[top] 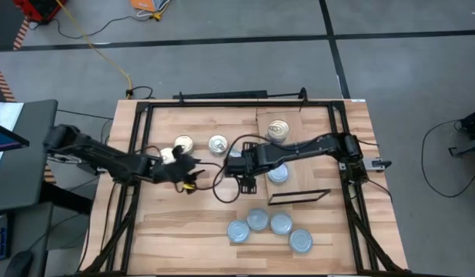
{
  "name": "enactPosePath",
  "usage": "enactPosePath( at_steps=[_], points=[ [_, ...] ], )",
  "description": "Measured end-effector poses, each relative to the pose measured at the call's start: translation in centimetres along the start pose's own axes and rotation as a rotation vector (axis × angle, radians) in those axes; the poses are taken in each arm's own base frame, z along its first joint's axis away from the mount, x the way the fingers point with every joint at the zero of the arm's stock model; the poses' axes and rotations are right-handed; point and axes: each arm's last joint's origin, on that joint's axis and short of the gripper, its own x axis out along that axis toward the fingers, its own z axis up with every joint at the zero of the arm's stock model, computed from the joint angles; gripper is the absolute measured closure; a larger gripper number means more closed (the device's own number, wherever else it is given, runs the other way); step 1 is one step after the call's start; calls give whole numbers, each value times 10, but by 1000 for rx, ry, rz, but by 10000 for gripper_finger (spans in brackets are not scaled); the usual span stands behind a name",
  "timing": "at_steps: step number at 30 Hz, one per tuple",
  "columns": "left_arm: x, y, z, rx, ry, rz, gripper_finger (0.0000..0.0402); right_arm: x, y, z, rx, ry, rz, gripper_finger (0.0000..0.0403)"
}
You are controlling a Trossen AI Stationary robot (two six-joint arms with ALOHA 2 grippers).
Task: Stack canned seafood by type on shelf
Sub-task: Stack the green tuna can on top of the other green tuna can on the shelf
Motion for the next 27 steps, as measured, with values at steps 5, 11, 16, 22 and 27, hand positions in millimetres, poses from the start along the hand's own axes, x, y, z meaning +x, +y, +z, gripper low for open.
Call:
enactPosePath(
  at_steps=[5,11,16,22,27],
  points=[
    [-26,4,-9,-55,-109,-127,217,8,-23,10,81,-73,-7,85],
    [-43,4,-12,-77,-148,-220,217,17,-61,10,242,-50,33,61],
    [-47,3,-12,-79,-163,-246,217,42,-61,8,255,36,60,30],
    [-47,2,-13,-69,-157,-249,217,77,-50,3,230,162,108,29],
    [-47,2,-13,-65,-153,-247,217,83,-48,-1,236,204,103,82]
  ],
)
